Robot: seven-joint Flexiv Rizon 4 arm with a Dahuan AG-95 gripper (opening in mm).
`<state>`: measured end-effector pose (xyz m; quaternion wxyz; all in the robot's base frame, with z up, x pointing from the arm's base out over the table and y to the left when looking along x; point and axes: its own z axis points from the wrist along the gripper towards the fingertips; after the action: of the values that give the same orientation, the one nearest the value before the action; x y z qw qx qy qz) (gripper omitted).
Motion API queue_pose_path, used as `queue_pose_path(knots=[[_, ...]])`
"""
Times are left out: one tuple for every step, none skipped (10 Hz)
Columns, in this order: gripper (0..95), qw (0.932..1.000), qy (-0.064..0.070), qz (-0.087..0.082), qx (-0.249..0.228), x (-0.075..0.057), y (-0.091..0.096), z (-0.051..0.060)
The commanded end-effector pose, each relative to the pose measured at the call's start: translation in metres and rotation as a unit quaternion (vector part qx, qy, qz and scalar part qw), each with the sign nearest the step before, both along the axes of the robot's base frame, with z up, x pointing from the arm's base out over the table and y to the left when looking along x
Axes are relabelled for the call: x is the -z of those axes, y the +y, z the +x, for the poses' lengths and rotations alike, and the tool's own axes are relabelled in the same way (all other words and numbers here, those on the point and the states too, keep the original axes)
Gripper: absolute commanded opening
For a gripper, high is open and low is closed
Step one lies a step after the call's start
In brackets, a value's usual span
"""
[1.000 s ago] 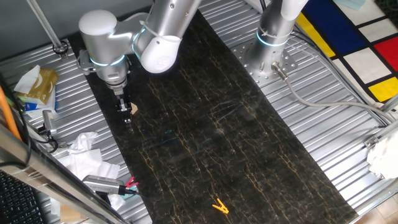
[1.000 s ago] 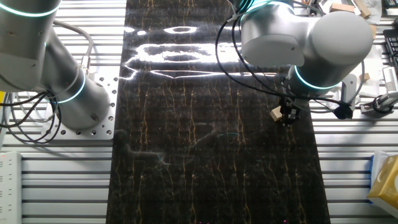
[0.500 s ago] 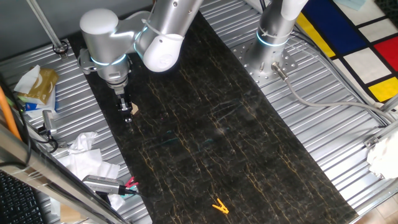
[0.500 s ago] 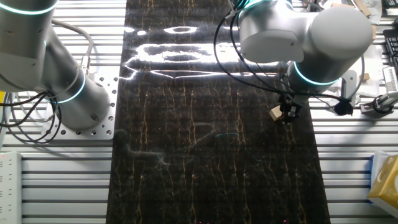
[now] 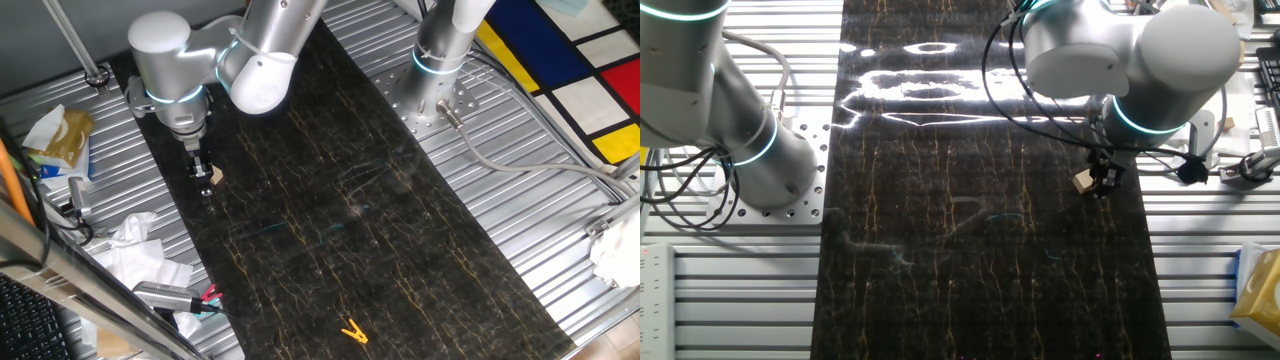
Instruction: Hold a small block with the gripper and sweep it from left to right on the table
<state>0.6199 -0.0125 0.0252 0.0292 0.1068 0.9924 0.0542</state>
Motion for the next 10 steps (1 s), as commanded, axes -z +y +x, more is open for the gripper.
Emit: queue_pose_path(knots=[[57.0,1.0000,0.000,-0.001,0.000,-0.0001,0.0000,-0.0003],[57.0,1.0000,0.000,-0.001,0.000,-0.0001,0.0001,-0.0003],[57.0,1.0000,0.000,-0.001,0.000,-0.0001,0.0001,-0.0003],[57.0,1.0000,0.000,-0.001,0.000,-0.0002,0.0001,-0.0003],[57.0,1.0000,0.000,0.000,0.000,-0.0003,0.0002,-0.0004],[57.0,1.0000,0.000,0.000,0.000,-0.0004,0.0004,-0.0004],[57.0,1.0000,-0.001,0.000,0.001,-0.0008,0.0006,-0.0006],[57.0,1.0000,0.000,0.001,0.001,-0.0009,0.0010,-0.0006],[57.0,1.0000,0.000,0.001,0.001,-0.0008,0.0014,-0.0006],[57.0,1.0000,0.000,0.003,0.003,-0.0009,0.0021,-0.0006]])
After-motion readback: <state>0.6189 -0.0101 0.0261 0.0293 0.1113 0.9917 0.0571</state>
